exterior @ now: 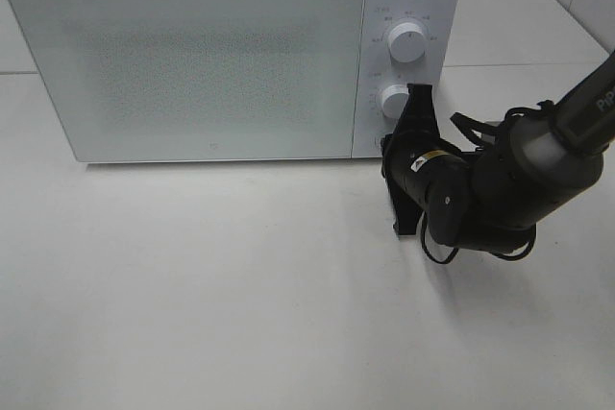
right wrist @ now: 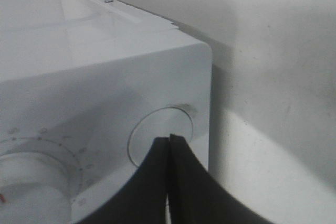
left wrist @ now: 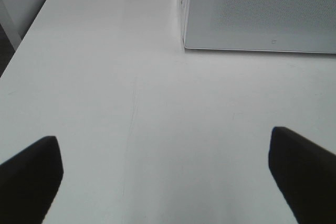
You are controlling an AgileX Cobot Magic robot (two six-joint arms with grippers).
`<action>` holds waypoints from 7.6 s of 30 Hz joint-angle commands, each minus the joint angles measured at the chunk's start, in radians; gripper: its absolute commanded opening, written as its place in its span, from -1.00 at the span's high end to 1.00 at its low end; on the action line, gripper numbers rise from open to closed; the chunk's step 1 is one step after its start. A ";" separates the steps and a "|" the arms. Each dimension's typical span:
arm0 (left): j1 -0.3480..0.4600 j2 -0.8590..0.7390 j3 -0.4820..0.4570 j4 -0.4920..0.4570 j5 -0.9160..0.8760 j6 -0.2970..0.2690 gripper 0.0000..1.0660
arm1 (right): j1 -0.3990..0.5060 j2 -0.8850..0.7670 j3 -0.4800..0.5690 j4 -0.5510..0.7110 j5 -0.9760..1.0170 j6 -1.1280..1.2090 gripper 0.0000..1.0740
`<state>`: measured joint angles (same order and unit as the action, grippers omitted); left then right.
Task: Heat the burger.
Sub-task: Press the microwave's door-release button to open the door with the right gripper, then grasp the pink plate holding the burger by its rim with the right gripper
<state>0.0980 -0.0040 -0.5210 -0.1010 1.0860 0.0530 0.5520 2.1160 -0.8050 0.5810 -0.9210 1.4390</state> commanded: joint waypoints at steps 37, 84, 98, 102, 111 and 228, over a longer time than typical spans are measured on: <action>0.003 -0.007 0.003 0.000 -0.013 -0.005 -0.88 | -0.005 0.086 -0.264 0.139 -0.261 -0.108 1.00; 0.003 -0.007 0.003 0.001 -0.013 -0.005 -0.88 | 0.060 -0.097 -0.043 0.247 0.133 -0.371 1.00; 0.003 -0.007 0.003 0.001 -0.013 -0.005 -0.88 | 0.053 -0.276 0.056 0.293 0.380 -0.888 1.00; 0.003 -0.007 0.003 0.001 -0.013 -0.005 -0.88 | 0.053 -0.367 0.056 0.293 0.555 -1.248 0.99; 0.003 -0.007 0.003 0.001 -0.013 -0.005 -0.88 | 0.041 -0.459 0.056 0.292 0.785 -1.579 0.98; 0.003 -0.007 0.003 0.001 -0.013 -0.005 -0.88 | 0.149 0.157 -1.062 -0.669 1.510 -2.551 -0.48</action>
<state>0.0980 -0.0040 -0.5210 -0.0990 1.0860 0.0530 0.6980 2.2420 -1.8220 -0.0950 0.5880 -1.1270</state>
